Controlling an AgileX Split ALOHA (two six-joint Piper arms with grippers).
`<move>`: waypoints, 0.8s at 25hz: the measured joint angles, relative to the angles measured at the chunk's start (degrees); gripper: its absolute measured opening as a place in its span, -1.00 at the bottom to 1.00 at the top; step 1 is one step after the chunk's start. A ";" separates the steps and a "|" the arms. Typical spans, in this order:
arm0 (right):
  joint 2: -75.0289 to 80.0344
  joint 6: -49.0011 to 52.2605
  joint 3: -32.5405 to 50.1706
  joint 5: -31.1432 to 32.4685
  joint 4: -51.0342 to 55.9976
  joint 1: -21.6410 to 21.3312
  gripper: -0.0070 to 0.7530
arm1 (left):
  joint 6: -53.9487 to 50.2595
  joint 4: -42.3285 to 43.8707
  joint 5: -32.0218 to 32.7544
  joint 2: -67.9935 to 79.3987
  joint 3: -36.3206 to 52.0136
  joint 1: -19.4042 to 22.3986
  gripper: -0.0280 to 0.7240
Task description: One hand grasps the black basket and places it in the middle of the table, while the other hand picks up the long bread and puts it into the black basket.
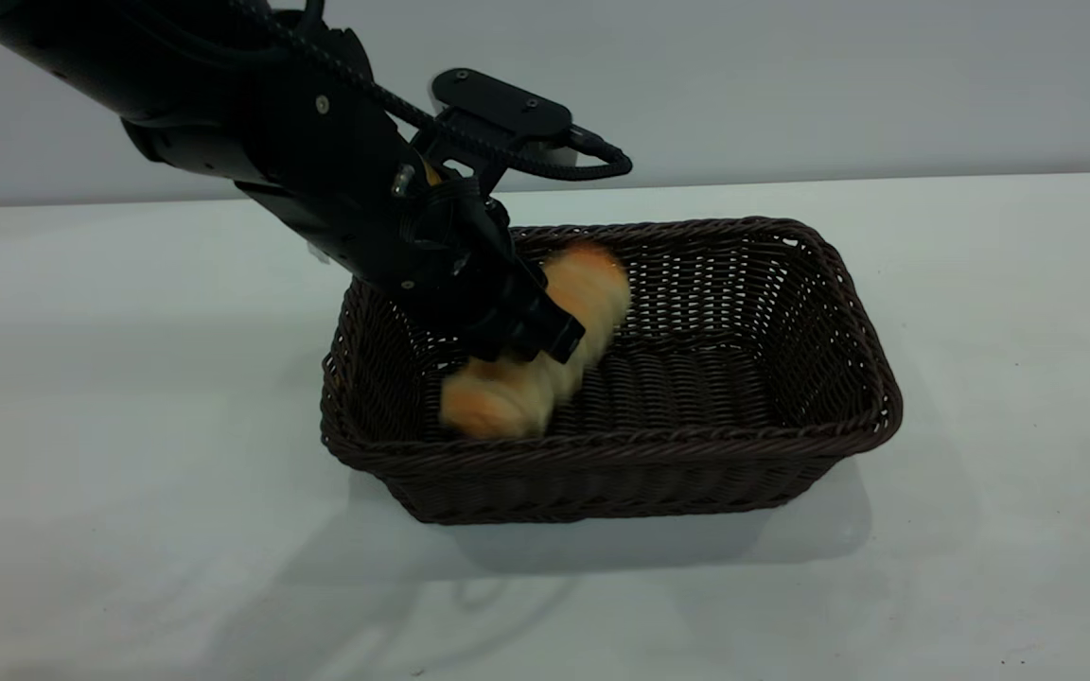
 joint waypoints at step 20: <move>-12.13 1.15 0.18 0.05 -1.65 0.00 0.21 | -3.44 8.68 48.56 -47.60 0.16 0.00 0.54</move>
